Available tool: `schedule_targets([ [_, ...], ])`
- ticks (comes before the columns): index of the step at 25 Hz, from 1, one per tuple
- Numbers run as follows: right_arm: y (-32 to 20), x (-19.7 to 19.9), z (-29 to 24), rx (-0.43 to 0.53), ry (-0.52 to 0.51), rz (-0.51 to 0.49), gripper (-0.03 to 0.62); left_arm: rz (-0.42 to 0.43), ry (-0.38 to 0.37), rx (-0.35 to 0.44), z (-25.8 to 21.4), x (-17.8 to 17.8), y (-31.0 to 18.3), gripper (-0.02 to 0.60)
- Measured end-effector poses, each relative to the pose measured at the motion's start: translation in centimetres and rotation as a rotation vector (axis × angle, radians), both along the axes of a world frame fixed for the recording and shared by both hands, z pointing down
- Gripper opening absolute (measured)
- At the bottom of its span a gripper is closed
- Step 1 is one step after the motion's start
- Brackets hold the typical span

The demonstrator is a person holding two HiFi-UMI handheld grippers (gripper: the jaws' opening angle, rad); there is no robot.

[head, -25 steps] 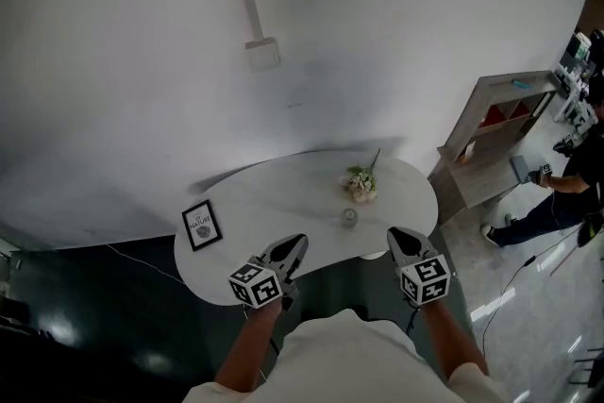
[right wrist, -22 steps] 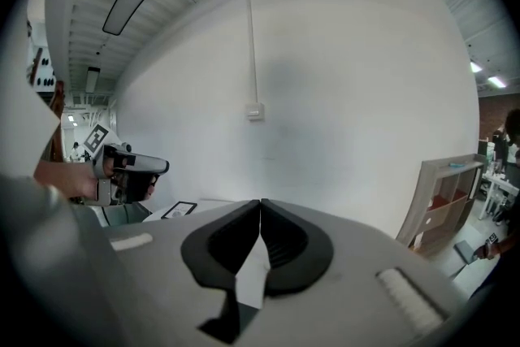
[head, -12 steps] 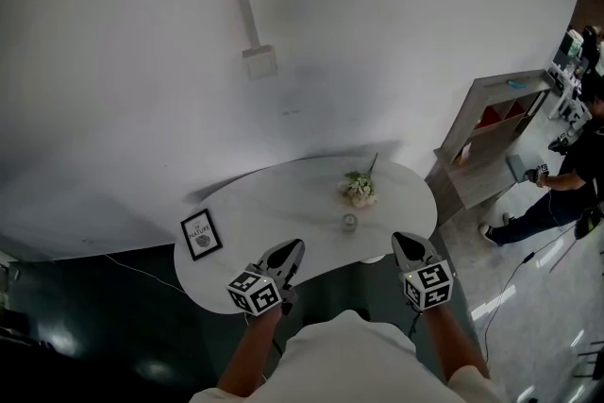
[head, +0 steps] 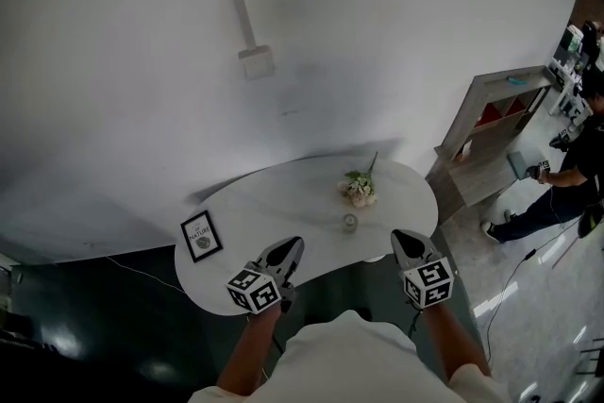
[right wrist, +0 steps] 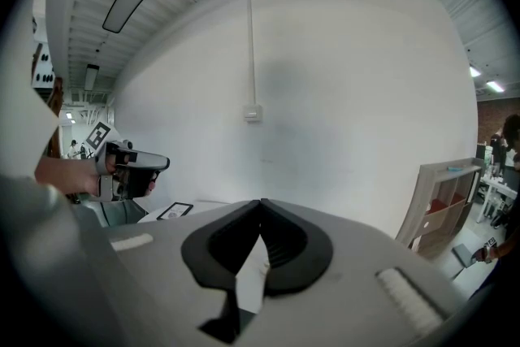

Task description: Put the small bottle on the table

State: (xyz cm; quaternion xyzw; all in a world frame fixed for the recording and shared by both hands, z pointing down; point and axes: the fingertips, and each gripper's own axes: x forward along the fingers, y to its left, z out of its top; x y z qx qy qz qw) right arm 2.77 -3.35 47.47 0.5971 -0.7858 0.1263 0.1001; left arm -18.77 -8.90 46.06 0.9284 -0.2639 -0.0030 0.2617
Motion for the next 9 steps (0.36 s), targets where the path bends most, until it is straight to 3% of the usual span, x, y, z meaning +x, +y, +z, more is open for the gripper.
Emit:
schedule_targets([
  [9,-0.41,0.22,0.18,-0.004,-0.001,-0.001,0.011,0.020,-0.029,0.037,-0.22,0.73,-0.36,0.005],
])
